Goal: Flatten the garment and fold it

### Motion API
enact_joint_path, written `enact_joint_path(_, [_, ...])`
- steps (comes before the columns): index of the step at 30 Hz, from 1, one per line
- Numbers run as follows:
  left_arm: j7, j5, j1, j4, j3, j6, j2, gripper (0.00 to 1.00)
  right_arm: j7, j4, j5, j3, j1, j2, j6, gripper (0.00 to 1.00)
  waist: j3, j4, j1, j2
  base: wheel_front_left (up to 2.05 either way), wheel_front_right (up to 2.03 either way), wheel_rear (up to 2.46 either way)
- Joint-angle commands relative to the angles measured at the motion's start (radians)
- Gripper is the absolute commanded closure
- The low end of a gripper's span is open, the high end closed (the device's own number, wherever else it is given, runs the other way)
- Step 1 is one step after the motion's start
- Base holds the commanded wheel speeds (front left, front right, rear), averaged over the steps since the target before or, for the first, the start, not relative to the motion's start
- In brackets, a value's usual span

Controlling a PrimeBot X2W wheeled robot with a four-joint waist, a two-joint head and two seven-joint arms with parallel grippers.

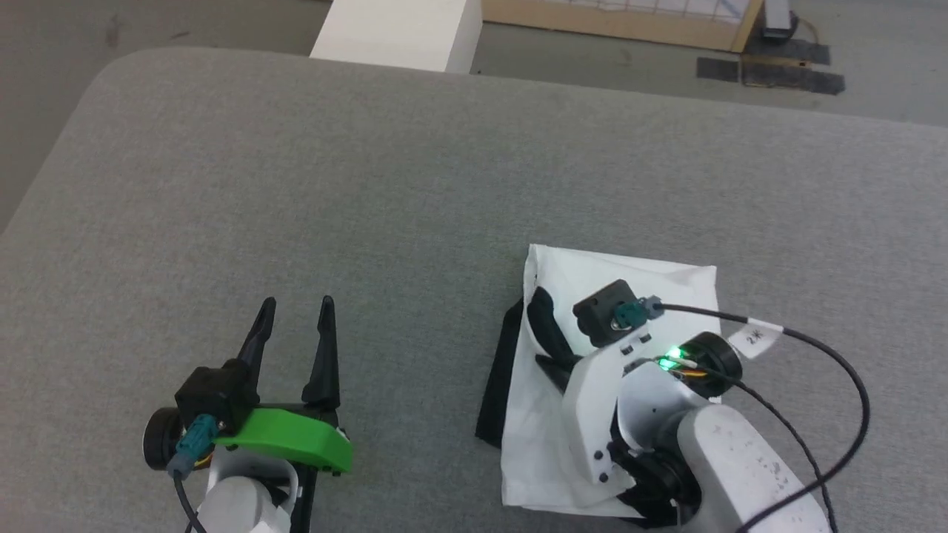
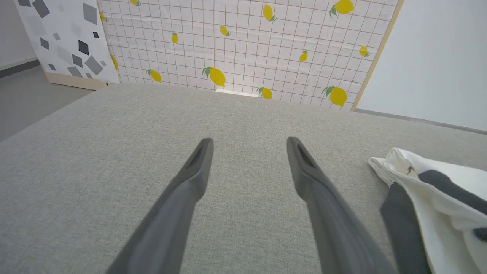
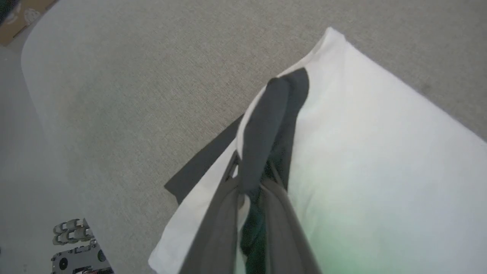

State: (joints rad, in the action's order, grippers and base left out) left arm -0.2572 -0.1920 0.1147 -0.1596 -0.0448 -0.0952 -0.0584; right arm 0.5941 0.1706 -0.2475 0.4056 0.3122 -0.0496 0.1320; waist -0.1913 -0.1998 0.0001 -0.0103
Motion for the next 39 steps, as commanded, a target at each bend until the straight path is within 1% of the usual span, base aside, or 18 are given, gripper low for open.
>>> enact_joint_path(1, [-0.005, 0.000, 0.018, -0.004, 0.000, -0.003, 0.005, 0.00, -0.004, 0.026, -0.019, 0.011, 0.024, -0.001, -0.001, 0.95, -0.019, -0.020, -0.0001, 0.0103, 0.00, 0.00, 0.00])
enact_joint_path(2, [-0.005, 0.000, 0.018, -0.005, 0.000, -0.003, 0.006, 0.00, -0.009, 0.046, -0.028, 0.018, 0.035, -0.001, -0.001, 0.03, -0.019, -0.022, -0.0001, 0.0103, 0.00, 0.00, 0.00])
enact_joint_path(3, [-0.005, -0.001, 0.017, -0.006, 0.000, -0.003, 0.006, 0.00, -0.015, 0.055, -0.043, 0.022, 0.040, -0.001, -0.001, 0.00, -0.019, -0.022, -0.0001, 0.0103, 0.00, 0.00, 0.00])
enact_joint_path(5, [-0.005, -0.001, 0.014, -0.007, 0.002, -0.002, 0.006, 0.00, -0.039, 0.062, -0.077, 0.027, 0.050, -0.001, -0.001, 0.00, -0.016, -0.020, -0.0001, 0.0103, 0.00, 0.00, 0.00])
enact_joint_path(7, [-0.005, -0.001, 0.011, -0.007, 0.009, 0.000, 0.007, 0.00, -0.082, 0.044, -0.113, 0.023, 0.054, -0.001, -0.001, 0.00, -0.009, -0.013, -0.0001, 0.0103, 0.00, 0.00, 0.00])
enact_joint_path(11, [-0.005, 0.004, 0.002, 0.003, 0.024, 0.002, 0.007, 0.00, -0.246, -0.067, -0.192, -0.016, 0.039, -0.001, -0.001, 0.00, 0.010, 0.011, -0.0001, 0.0103, 0.00, 0.00, 0.00])
enact_joint_path(13, [-0.005, 0.007, -0.005, 0.009, 0.031, 0.003, 0.007, 0.00, -0.337, -0.128, -0.205, -0.066, 0.015, -0.001, -0.001, 0.00, 0.024, 0.027, -0.0001, 0.0103, 0.00, 0.00, 0.00])
enact_joint_path(16, [-0.005, 0.012, -0.018, 0.015, 0.040, 0.003, 0.007, 0.00, -0.451, -0.203, -0.211, -0.177, -0.051, -0.001, -0.001, 0.00, 0.043, 0.051, -0.0001, 0.0103, 0.00, 0.00, 0.00])
enact_joint_path(20, [-0.005, 0.016, -0.029, 0.020, 0.047, 0.001, 0.007, 0.00, -0.531, -0.237, -0.224, -0.325, -0.153, -0.001, -0.001, 0.00, 0.058, 0.077, -0.0001, 0.0103, 0.00, 0.00, 0.00])
enact_joint_path(23, [-0.005, 0.018, -0.029, 0.020, 0.050, -0.003, 0.007, 0.00, -0.532, -0.208, -0.206, -0.409, -0.212, -0.001, -0.001, 0.00, 0.060, 0.087, -0.0001, 0.0103, 0.00, 0.00, 0.00])
enact_joint_path(26, [-0.005, 0.020, -0.029, 0.022, 0.050, -0.005, 0.007, 0.00, -0.497, -0.156, -0.222, -0.438, -0.244, -0.001, -0.001, 0.00, 0.057, 0.093, -0.0001, 0.0103, 0.00, 0.00, 0.00])
enact_joint_path(33, [-0.005, 0.018, -0.020, 0.024, 0.042, -0.010, 0.008, 0.00, -0.365, 0.004, -0.295, -0.390, -0.236, -0.001, -0.001, 0.00, 0.037, 0.086, -0.0001, 0.0103, 0.00, 0.00, 0.00])
enact_joint_path(39, [-0.005, 0.011, -0.015, 0.018, 0.033, -0.012, 0.008, 0.00, -0.298, 0.124, -0.320, -0.351, -0.176, -0.001, -0.001, 0.00, 0.022, 0.068, -0.0001, 0.0103, 0.00, 0.00, 0.00])
